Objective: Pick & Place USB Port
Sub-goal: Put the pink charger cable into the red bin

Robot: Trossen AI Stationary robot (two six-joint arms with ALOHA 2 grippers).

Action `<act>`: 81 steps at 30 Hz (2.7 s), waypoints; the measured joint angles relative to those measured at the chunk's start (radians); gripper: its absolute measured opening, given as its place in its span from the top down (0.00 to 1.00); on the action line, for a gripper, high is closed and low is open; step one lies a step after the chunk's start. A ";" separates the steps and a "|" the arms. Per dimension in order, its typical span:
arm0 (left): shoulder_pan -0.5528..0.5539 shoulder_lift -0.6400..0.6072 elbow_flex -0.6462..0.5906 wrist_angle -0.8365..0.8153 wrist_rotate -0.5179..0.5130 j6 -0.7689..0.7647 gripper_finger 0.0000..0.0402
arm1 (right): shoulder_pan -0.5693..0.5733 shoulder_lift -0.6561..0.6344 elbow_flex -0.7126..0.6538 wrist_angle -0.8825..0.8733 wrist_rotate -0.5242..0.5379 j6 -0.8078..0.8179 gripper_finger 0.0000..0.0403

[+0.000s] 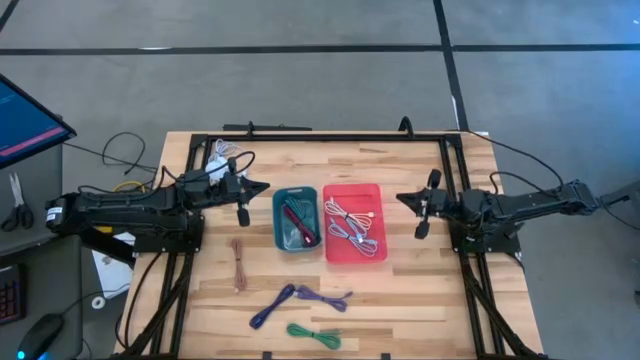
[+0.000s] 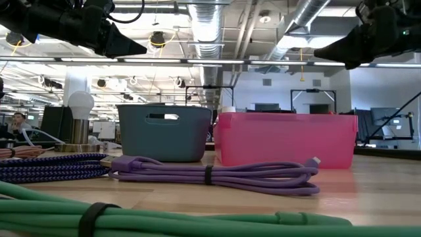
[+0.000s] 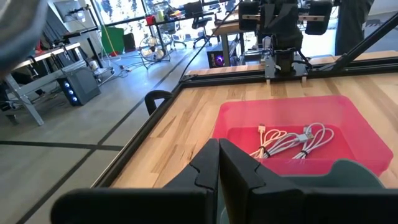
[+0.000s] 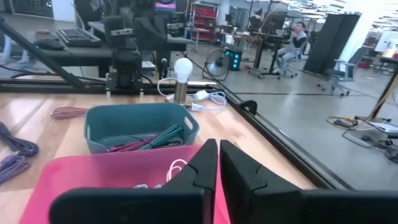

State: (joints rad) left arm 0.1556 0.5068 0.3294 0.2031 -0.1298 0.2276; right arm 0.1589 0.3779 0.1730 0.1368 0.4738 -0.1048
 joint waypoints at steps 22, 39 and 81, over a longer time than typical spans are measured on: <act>-0.029 -0.010 0.085 -0.074 -0.174 -0.327 0.98 | 0.017 0.001 0.000 0.008 -0.003 0.000 0.97; -0.236 0.119 0.450 -0.792 -0.419 -0.918 0.99 | 0.017 0.001 0.000 0.010 -0.001 0.000 0.98; -0.194 0.491 0.494 -1.326 0.066 -1.462 0.83 | 0.017 0.001 0.000 0.004 -0.001 -0.001 0.98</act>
State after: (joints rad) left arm -0.0380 0.9981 0.8230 -1.1231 -0.0634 -1.2341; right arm 0.1757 0.3790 0.1734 0.1411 0.4728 -0.1055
